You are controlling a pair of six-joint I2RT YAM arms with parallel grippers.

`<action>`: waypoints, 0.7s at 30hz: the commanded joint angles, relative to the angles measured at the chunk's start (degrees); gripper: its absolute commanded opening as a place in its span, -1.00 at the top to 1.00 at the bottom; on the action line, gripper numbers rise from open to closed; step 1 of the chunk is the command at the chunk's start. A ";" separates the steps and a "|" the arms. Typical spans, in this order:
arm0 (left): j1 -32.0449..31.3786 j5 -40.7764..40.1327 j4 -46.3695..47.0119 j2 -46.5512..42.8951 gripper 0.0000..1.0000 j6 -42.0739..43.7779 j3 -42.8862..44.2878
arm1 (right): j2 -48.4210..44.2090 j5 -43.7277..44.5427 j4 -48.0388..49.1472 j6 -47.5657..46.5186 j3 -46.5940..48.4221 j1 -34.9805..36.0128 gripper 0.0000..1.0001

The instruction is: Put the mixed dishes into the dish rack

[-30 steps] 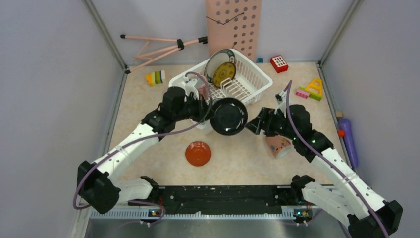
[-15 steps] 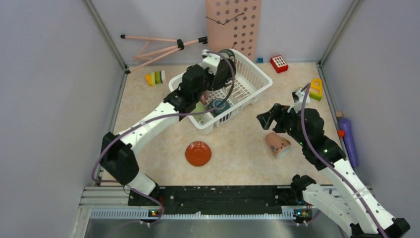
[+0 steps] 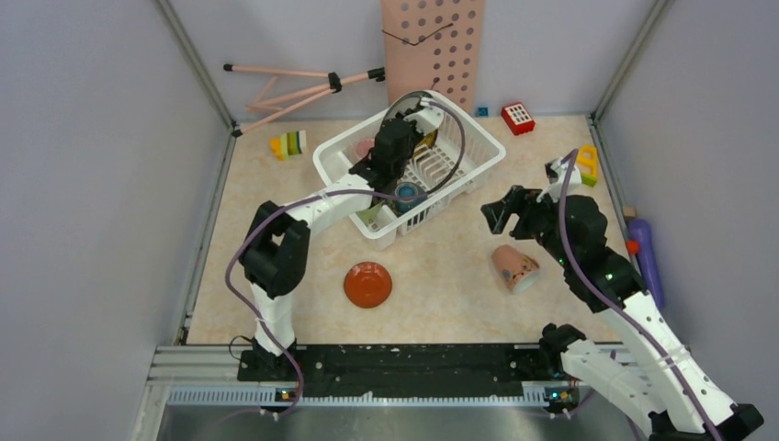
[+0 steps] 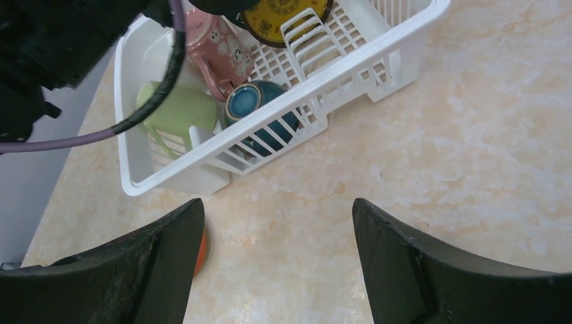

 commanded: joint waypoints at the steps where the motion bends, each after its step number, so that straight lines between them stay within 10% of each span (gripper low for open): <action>1: -0.15 0.15 7.85 3.96 1.00 4.19 5.72 | 1.24 1.48 0.16 -1.74 5.41 -0.46 -0.58; 21: 0.15 5.45 -0.25 13.45 1.00 -1.07 9.38 | 2.52 4.48 2.38 -0.28 2.86 -0.46 -0.53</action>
